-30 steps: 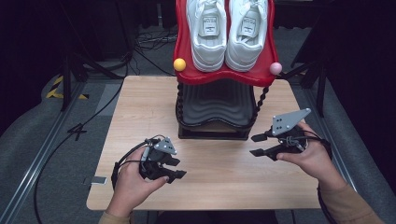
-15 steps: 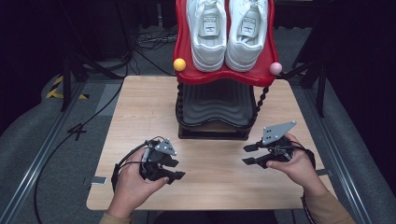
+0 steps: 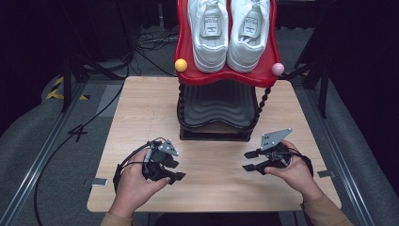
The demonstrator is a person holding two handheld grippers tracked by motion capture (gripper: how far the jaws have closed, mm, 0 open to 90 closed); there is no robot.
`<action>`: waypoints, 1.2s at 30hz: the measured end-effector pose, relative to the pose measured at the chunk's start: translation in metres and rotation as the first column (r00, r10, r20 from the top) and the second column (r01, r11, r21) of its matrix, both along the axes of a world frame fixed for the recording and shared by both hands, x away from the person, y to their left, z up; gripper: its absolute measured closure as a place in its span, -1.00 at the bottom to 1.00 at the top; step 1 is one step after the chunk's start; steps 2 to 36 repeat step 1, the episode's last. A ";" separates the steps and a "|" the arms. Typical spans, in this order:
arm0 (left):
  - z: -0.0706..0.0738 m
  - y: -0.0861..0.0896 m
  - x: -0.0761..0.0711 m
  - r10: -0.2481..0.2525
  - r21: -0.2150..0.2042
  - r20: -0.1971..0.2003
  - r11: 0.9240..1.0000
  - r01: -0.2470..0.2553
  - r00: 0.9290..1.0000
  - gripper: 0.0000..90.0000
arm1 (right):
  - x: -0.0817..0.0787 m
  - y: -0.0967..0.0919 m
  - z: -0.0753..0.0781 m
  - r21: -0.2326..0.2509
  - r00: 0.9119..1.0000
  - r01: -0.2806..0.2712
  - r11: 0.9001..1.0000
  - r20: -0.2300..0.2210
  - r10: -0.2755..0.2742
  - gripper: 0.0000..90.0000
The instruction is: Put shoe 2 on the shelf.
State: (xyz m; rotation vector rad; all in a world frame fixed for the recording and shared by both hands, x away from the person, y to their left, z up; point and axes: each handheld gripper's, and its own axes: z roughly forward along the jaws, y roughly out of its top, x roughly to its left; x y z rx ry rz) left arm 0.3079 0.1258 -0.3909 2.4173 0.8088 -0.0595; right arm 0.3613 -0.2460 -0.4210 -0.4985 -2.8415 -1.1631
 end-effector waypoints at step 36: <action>0.000 0.000 0.001 0.000 0.003 -0.001 1.000 0.000 1.000 0.16 | -0.001 -0.001 0.001 0.011 1.000 0.004 1.000 -0.007 -0.004 0.11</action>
